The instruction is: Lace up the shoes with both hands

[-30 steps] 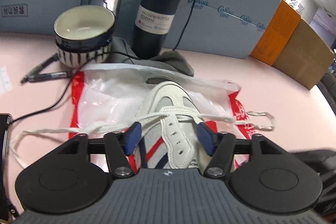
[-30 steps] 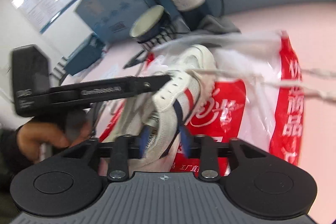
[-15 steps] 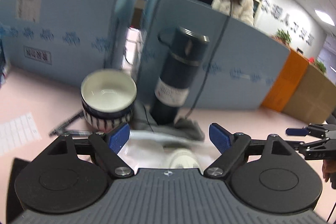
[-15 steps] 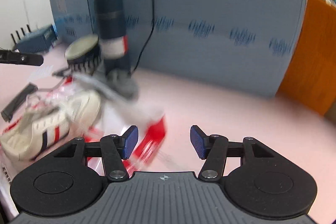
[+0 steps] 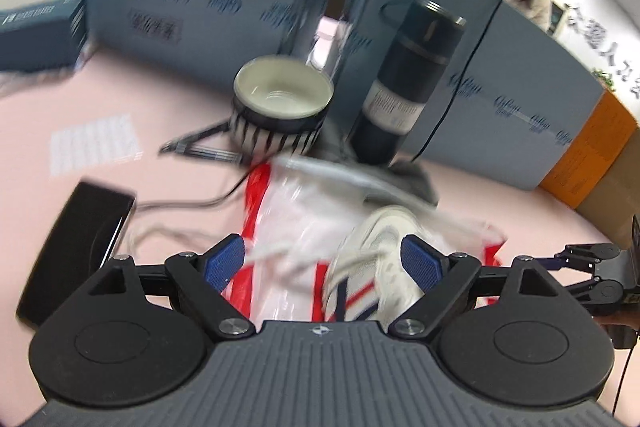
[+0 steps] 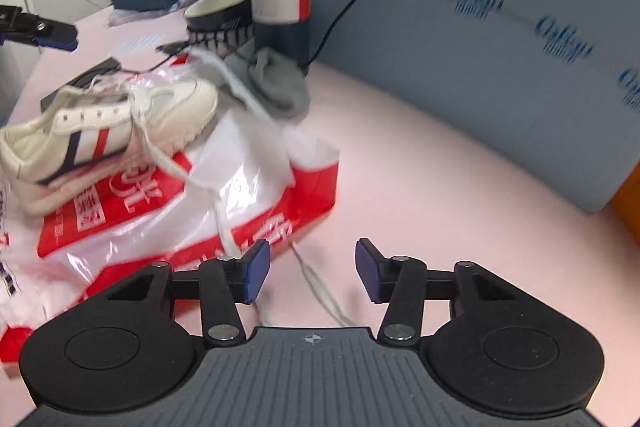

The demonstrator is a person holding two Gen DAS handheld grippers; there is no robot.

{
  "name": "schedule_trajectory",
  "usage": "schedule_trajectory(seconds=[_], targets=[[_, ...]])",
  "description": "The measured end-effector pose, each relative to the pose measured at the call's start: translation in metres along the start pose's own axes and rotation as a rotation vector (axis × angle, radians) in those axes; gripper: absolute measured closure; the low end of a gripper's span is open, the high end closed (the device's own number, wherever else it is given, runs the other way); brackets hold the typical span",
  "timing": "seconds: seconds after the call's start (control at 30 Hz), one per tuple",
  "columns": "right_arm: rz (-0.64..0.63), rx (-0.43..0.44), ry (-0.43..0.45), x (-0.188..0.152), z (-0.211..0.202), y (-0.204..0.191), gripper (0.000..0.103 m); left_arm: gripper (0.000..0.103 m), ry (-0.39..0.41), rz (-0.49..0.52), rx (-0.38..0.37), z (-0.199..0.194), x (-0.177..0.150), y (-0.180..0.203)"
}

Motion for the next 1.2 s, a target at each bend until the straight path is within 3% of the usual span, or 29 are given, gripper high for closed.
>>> schedule_trajectory(seconds=[0.07,0.1,0.13,0.2,0.23,0.37,0.47,0.63,0.9,1.2], targets=[[-0.012,0.009,-0.016,-0.005,0.008,0.001,0.062,0.019,-0.021,0.000,0.018,0.000,-0.005,0.000],[-0.013,0.010,-0.035,-0.008,0.012,0.002,0.074,0.019,-0.028,0.003,0.026,0.001,-0.006,0.000],[-0.009,0.010,-0.044,-0.010,0.014,0.002,0.075,0.019,-0.035,0.006,0.035,0.001,-0.008,0.000],[0.015,0.008,-0.030,-0.010,0.013,0.004,0.095,0.019,-0.036,0.011,0.037,0.002,-0.007,0.001],[0.032,0.003,-0.026,-0.010,0.013,0.005,0.098,0.019,-0.032,0.018,0.039,0.003,-0.005,0.001],[0.135,0.005,0.035,-0.008,-0.004,0.012,0.099,0.019,-0.019,0.096,0.035,0.009,-0.002,0.004],[0.205,0.056,0.108,0.004,-0.027,0.002,0.100,0.019,-0.019,0.164,0.041,0.015,-0.005,0.007],[0.227,0.142,0.193,0.031,-0.042,-0.033,0.100,0.019,-0.019,0.157,0.003,0.023,-0.010,0.009],[0.164,0.291,0.196,0.068,0.003,-0.110,0.100,0.019,0.000,0.188,-0.036,0.021,-0.013,0.013],[0.102,0.223,0.142,0.076,0.060,-0.135,0.097,0.019,0.012,0.209,-0.084,0.012,-0.016,0.012]])
Point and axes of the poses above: each gripper's, at about its wrist camera, not at the fingertips, and z roughly the way its jaws point, y to its right, x to its top, the point moved 5 cm from there along z, roughly the way its jaws point, and after that the axes turned 15 degrees about z, right-handed, at the moved point
